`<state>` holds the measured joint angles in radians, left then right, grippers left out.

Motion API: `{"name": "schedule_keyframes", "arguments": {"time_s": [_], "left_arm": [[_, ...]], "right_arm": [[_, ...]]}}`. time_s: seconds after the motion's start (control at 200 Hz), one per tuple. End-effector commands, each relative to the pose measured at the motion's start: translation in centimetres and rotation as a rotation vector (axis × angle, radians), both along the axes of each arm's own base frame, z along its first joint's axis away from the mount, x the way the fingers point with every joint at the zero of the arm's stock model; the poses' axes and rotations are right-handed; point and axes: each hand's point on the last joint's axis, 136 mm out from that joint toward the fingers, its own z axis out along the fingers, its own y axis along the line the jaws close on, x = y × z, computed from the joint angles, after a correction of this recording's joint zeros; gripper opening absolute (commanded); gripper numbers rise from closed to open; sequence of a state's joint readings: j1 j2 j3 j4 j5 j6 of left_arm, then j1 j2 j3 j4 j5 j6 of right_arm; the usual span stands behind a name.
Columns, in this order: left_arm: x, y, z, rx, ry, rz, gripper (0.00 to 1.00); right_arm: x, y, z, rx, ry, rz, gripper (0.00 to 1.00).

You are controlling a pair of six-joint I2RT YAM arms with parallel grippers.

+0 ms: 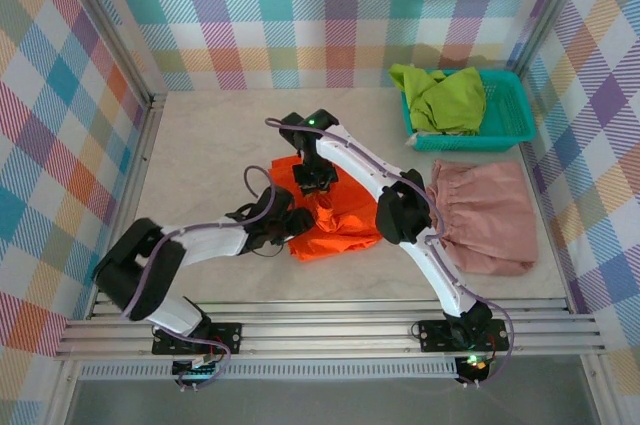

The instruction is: Fold and stack the shorts

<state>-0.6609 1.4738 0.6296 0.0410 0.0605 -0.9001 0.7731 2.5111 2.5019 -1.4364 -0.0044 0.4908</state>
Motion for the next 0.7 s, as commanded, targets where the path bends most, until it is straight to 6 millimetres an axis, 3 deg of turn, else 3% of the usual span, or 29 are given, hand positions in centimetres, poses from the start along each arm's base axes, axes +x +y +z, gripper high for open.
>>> {"name": "schedule_keyframes", "arguments": {"time_s": [0.0,0.095,0.2,0.25,0.35,0.47,0.6,0.695], "left_arm": [[-2.1,2.5,0.1,0.067,0.003,0.029,0.71],[-2.7,4.0,1.8,0.053,-0.045,0.073,0.82],[-3.0,6.0,5.2,0.041,-0.144,0.132,0.93],[-3.1,6.8,7.3,0.021,-0.199,0.156,1.00],[-2.7,7.2,11.3,-0.076,-0.287,0.174,1.00],[-0.9,6.1,15.2,-0.228,-0.300,0.154,1.00],[2.6,3.7,18.5,-0.399,-0.288,0.121,1.00],[5.3,1.7,20.1,-0.482,-0.269,0.097,1.00]], "right_arm": [[-0.8,3.2,1.3,0.177,0.061,0.003,0.37],[-0.6,5.7,5.1,0.383,0.085,-0.005,0.45],[-0.4,7.8,11.6,0.634,0.066,0.017,0.55],[-0.5,8.0,14.8,0.731,0.035,0.035,0.58],[-0.6,7.0,20.2,0.866,-0.089,0.044,0.71],[-0.9,3.7,21.4,0.950,-0.195,-0.071,0.91],[-2.2,0.6,18.2,1.001,-0.187,-0.233,0.94],[-2.9,0.1,15.7,1.067,-0.141,-0.343,0.95]]}}
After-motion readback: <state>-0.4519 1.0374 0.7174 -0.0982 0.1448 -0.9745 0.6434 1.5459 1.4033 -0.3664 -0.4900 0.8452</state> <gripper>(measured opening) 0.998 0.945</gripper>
